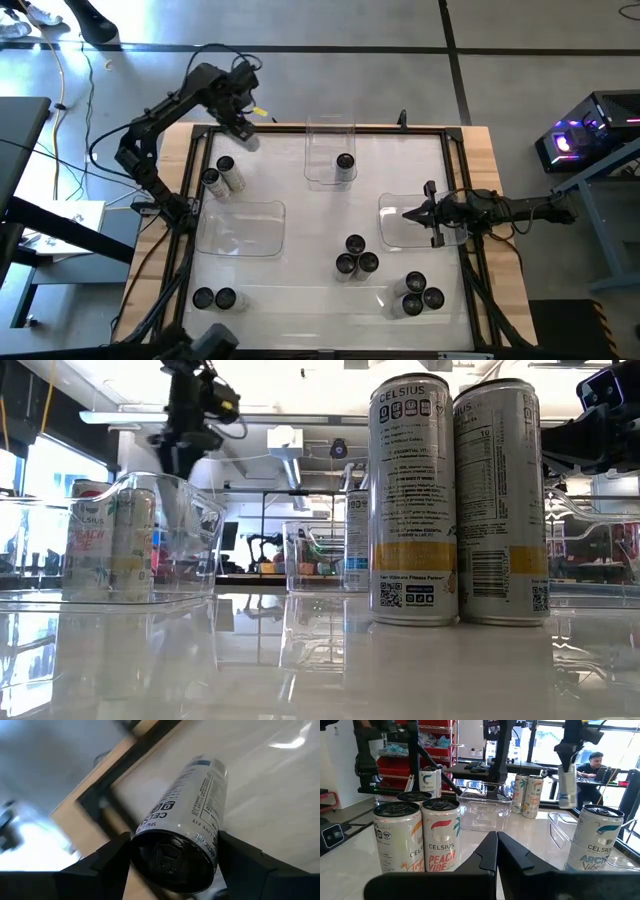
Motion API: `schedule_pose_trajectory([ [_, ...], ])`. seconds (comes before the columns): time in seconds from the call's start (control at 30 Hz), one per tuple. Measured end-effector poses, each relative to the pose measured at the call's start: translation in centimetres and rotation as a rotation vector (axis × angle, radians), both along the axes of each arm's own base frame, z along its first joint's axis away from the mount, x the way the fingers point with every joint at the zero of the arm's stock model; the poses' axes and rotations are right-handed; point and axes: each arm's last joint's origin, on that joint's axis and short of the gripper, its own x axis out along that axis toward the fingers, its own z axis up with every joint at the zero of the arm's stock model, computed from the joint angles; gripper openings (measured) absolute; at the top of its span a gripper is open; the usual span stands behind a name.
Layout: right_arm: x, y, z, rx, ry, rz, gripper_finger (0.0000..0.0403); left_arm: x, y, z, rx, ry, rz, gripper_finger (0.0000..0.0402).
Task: Sort soda cans
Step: Put the top left white-blue soda can into the top middle transparent bin
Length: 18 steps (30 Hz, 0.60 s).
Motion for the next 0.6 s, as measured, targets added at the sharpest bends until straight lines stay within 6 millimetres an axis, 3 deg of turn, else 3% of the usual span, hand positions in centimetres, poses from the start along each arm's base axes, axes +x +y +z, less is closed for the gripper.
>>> schedule_pose_trajectory([
  [0.17, 0.0, 0.0, 0.0, 0.0, 0.0, 0.001, 0.0, 3.7, -0.6, -1.1, -0.042, 0.032, -0.135, 0.0242],
  [0.4, 0.0, 0.0, 0.0, 0.0, -0.001, 0.0, 0.0, 9.7, -2.8, -4.8, -0.125, 0.108, -0.319, 0.0241],
  [0.6, 0.0, 0.0, 0.0, 0.0, 0.0, 0.0, 0.0, 13.0, -4.4, -6.0, -0.097, 0.169, -0.431, 0.0244],
])
